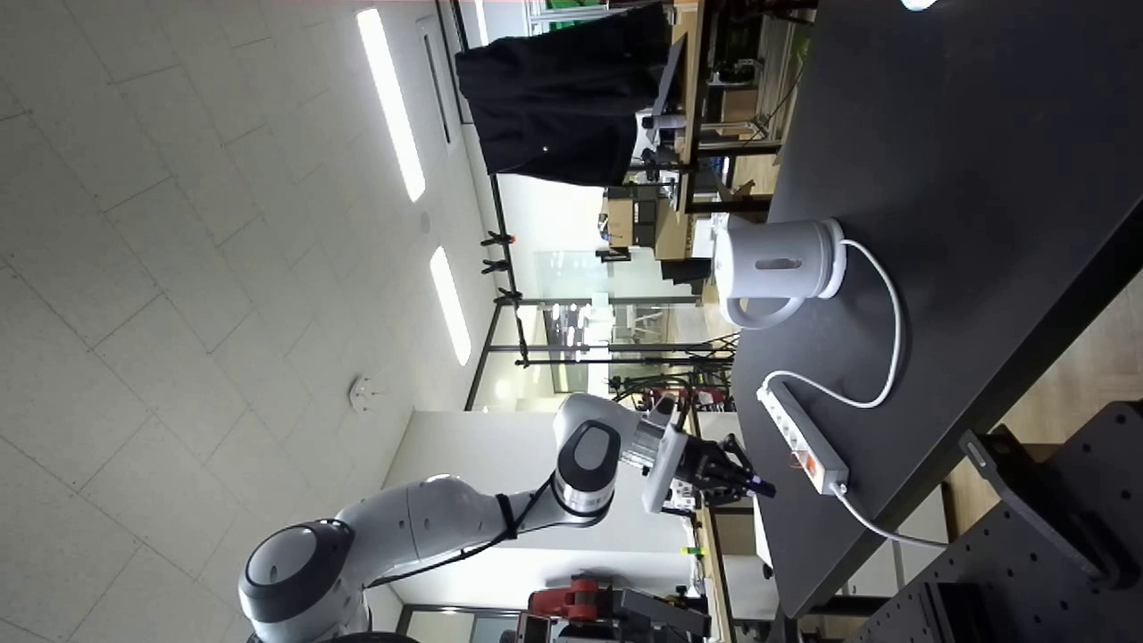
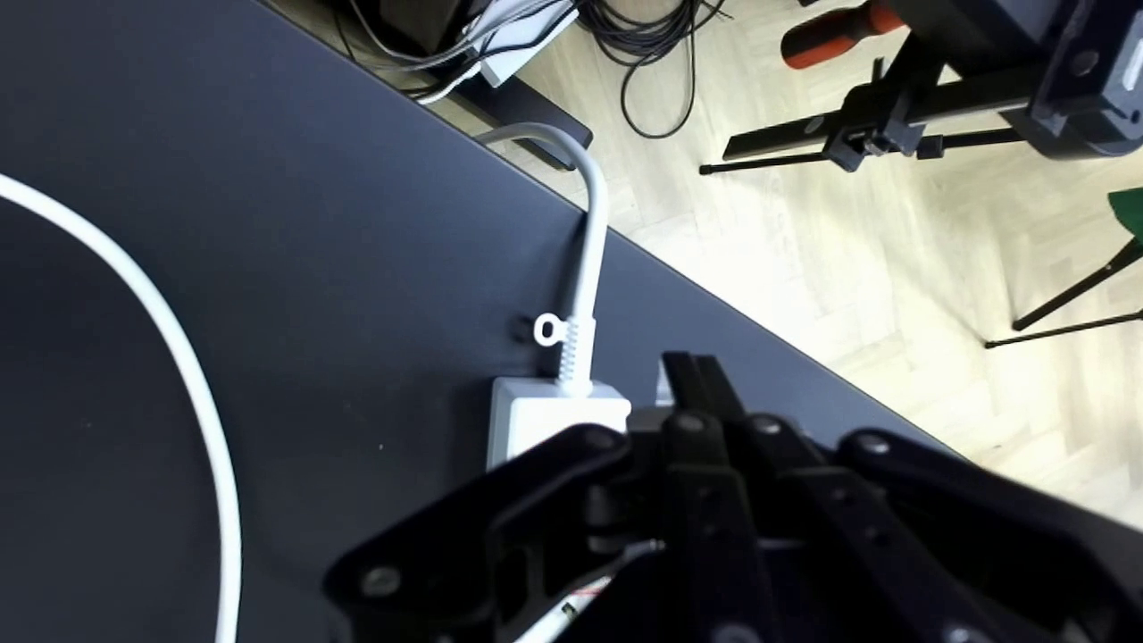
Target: Turn on the last switch on the extension cord
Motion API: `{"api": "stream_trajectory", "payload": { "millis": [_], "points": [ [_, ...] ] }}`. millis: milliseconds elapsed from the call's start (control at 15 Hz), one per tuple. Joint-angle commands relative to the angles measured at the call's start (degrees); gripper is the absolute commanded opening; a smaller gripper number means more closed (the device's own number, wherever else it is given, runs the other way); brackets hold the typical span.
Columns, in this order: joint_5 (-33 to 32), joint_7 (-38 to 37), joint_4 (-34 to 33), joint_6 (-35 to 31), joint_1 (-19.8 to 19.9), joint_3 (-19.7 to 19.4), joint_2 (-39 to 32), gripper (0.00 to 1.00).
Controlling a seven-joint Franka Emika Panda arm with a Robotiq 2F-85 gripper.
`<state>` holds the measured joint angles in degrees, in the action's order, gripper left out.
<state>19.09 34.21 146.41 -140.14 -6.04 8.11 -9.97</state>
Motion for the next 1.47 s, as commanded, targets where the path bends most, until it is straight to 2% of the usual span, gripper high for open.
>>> {"api": "stream_trajectory", "payload": {
  "millis": [0,267,600,1067,1400],
  "points": [
    [-0.71,-2.07,2.51,-5.59,0.77,1.17,-0.17,0.00],
    [-1.01,-1.63,3.48,-13.68,1.11,2.47,-1.74,0.00],
    [-4.25,-3.47,3.16,-19.61,1.27,3.83,-4.50,0.00],
    [-13.19,-9.08,2.52,-24.58,1.62,3.94,-8.07,0.00],
    [-15.39,-14.20,2.04,-27.37,1.29,3.71,-9.85,0.00]
  ]
}}
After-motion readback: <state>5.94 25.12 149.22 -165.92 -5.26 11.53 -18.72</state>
